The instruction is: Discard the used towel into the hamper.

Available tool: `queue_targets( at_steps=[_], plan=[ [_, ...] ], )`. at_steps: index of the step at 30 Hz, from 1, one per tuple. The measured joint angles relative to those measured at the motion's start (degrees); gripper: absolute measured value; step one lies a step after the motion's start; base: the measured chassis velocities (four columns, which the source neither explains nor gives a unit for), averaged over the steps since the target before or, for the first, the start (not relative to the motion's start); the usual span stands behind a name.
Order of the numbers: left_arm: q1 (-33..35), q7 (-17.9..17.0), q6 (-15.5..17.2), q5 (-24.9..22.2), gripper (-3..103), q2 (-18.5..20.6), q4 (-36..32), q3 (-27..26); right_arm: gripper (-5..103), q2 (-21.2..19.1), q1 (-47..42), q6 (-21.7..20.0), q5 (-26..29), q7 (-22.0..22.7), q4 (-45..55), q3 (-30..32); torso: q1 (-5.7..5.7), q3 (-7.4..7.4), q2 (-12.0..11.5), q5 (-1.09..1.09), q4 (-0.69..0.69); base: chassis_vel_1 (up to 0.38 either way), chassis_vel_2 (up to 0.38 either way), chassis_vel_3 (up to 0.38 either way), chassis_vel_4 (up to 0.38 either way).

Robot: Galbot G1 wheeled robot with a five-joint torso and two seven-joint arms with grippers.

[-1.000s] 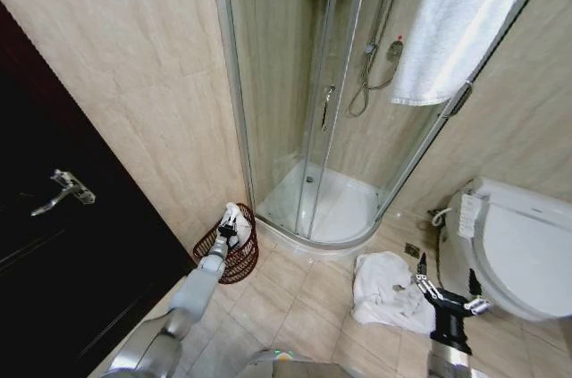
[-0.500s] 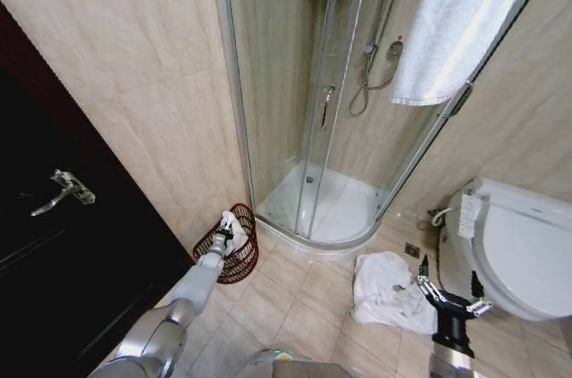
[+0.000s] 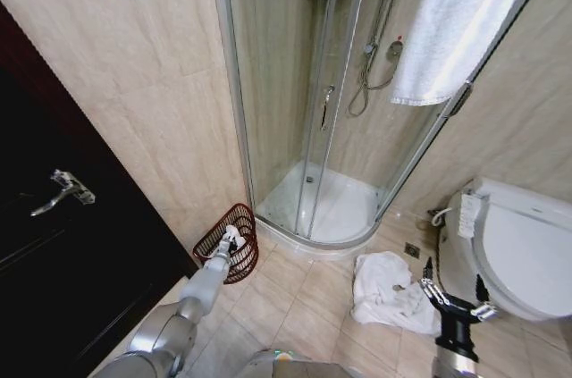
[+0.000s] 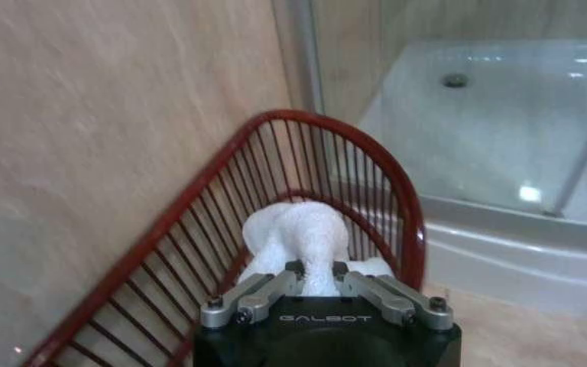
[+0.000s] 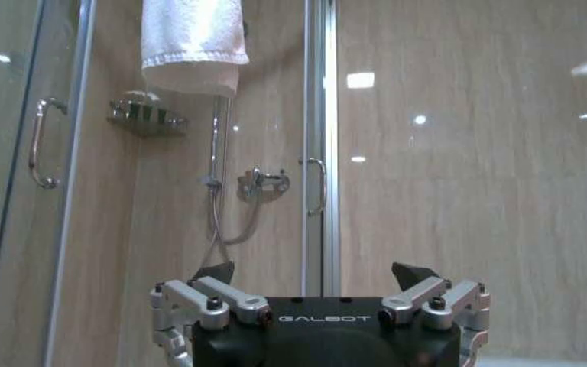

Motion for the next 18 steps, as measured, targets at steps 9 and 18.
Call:
queue_targets(
  at_steps=[9,18],
  plan=[
    [-0.26,1.39,-0.21,0.67,8,-2.45,1.03,-3.76,100,-0.36,-0.48,-0.10,0.23,-0.05,0.52,0.38,0.00,0.00,0.00,0.00,-0.01,0.000,0.000,0.000,0.000],
    [-0.86,1.23,-0.31,0.48,8,-1.97,0.91,-4.71,100,-0.30,-0.61,-0.09,0.30,-0.07,0.61,0.38,0.00,0.00,0.00,0.00,0.00,0.000,0.000,0.000,0.000]
  ],
)
